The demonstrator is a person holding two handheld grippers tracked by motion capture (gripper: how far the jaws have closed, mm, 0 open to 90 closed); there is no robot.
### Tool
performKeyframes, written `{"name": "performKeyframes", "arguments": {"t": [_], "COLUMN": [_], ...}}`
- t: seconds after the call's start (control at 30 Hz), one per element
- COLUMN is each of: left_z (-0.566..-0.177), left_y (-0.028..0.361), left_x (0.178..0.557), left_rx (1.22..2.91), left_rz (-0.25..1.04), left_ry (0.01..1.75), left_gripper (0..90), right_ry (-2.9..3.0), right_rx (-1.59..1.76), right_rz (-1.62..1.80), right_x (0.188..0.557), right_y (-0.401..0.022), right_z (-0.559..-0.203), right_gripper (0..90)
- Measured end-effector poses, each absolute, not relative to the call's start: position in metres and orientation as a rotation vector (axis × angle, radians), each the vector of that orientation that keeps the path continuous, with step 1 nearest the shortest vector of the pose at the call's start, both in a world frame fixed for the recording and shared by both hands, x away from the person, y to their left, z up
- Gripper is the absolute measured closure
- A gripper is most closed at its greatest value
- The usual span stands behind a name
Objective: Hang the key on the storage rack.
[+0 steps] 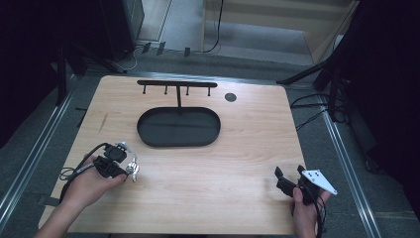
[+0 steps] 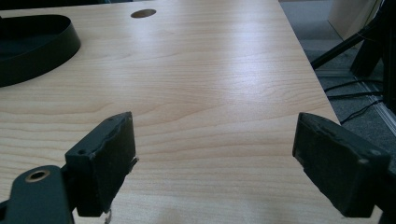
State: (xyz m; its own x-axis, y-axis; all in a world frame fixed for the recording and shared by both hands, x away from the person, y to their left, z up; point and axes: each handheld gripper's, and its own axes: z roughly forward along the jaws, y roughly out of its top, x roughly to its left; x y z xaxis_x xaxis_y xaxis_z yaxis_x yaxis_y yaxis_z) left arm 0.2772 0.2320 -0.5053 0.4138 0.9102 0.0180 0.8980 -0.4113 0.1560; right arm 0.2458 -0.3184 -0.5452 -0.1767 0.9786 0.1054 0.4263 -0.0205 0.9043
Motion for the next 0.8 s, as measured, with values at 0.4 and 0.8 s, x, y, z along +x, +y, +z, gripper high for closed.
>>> {"name": "performKeyframes", "arguments": {"t": [0.4, 0.8], "left_z": [-0.4976, -0.5064], "left_y": [0.2368, 0.2275], "left_x": [0.2783, 0.2808], "left_rx": [2.477, 2.575], "left_rz": [0.097, 0.120], "left_ry": [1.614, 1.638], "left_gripper": [80.7, 83.2], "right_ry": [1.653, 1.650], "right_rx": [1.478, 1.483], "right_rz": [1.166, 1.169], "right_x": [0.2459, 0.2459], "right_y": [-0.3186, -0.3190], "right_z": [-0.5452, -0.5452], "right_gripper": [13.1, 13.1]}}
